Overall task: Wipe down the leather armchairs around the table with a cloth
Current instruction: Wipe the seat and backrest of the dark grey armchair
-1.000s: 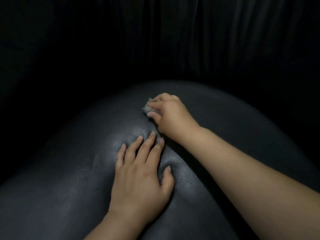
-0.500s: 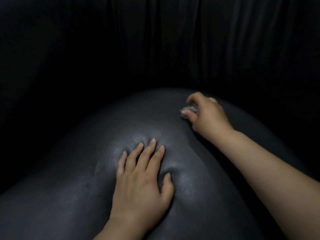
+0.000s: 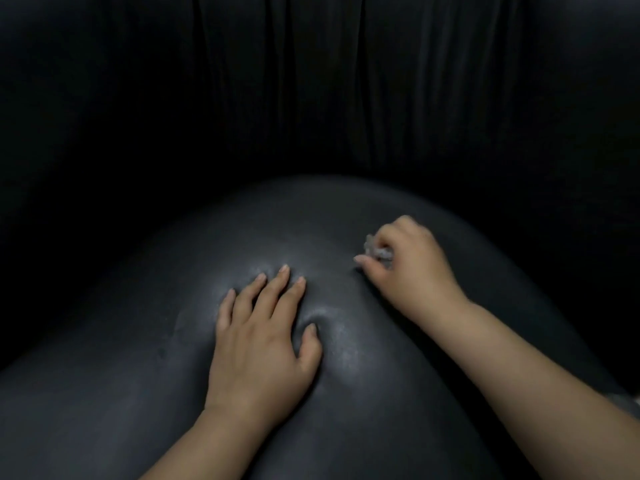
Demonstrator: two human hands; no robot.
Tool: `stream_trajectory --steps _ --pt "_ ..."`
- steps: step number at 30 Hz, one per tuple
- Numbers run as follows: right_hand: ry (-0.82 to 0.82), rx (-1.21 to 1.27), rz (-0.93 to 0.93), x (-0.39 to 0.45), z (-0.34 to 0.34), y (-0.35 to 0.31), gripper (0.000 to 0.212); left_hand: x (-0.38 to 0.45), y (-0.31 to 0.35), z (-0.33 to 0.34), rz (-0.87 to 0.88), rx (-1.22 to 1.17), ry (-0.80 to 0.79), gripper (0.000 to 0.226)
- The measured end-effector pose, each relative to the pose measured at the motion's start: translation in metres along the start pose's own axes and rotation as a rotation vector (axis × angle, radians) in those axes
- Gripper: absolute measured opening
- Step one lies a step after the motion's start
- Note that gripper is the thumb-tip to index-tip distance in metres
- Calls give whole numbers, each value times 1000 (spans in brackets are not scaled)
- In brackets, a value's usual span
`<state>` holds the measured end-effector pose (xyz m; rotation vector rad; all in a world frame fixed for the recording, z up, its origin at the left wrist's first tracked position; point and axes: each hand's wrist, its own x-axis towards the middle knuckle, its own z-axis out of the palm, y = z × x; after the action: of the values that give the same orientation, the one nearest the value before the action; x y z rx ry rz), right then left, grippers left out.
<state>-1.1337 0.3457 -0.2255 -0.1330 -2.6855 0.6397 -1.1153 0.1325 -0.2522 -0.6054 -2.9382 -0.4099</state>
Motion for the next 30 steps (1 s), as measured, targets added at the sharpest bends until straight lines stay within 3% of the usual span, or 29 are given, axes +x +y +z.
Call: stream_trajectory --steps 4,9,13,15,21,25,30 --pt "-82 49 -123 -23 1 -13 34 1 2 -3 -3 3 -7 61" --pt "46 -17 133 -15 -16 22 29 0 3 -6 -8 -1 -20 63" --pt "-22 35 -114 -43 6 -31 29 0 5 -13 -7 13 -49 67" --pt "-54 22 -145 -42 6 -29 26 0 6 -18 -11 19 -81 68" --pt "2 -69 206 -2 0 6 25 -8 -1 -49 -30 77 -96 61" --pt "0 -23 238 20 27 -25 25 -32 -39 -70 -149 72 -79 72" --pt "-60 -35 157 46 63 -78 35 -61 -85 -87 -364 61 -106 61"
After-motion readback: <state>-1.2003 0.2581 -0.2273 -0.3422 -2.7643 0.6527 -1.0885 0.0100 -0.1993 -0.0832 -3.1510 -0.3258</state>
